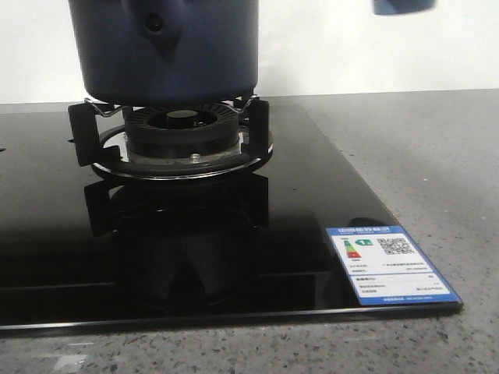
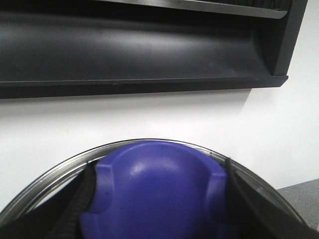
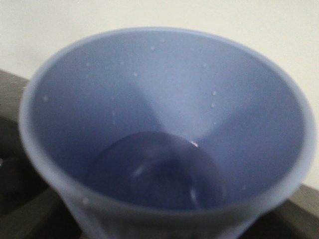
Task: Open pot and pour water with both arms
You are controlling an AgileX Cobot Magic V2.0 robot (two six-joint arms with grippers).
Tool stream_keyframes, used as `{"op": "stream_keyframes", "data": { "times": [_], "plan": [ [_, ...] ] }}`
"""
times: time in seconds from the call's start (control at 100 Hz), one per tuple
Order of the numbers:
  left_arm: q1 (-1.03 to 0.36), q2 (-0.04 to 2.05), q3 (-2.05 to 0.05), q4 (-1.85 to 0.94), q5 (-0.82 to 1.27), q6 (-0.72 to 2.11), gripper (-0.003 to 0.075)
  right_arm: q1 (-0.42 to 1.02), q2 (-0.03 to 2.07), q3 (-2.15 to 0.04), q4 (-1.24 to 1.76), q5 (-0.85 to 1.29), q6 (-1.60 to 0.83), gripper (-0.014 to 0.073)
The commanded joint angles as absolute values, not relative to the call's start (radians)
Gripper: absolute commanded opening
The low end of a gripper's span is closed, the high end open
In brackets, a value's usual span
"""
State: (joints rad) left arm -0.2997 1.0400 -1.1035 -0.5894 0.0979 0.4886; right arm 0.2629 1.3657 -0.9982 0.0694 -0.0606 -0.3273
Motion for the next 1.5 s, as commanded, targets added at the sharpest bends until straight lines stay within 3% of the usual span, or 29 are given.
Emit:
{"op": "stream_keyframes", "data": {
  "times": [0.0, 0.54, 1.49],
  "plan": [
    [-0.298, 1.014, -1.139, -0.598, 0.000, 0.482, 0.0358, 0.306, 1.333, -1.088, 0.016, -0.105, -0.328, 0.0297],
    [-0.298, 1.014, -1.139, -0.598, 0.000, 0.482, 0.0358, 0.549, 1.435, -1.335, -0.499, 0.209, -0.328, 0.0297],
    [-0.298, 1.014, -1.139, -0.598, 0.012, 0.482, 0.0358, 0.593, 1.524, -1.358, -1.165, 0.154, -0.328, 0.0297]
  ]
}}
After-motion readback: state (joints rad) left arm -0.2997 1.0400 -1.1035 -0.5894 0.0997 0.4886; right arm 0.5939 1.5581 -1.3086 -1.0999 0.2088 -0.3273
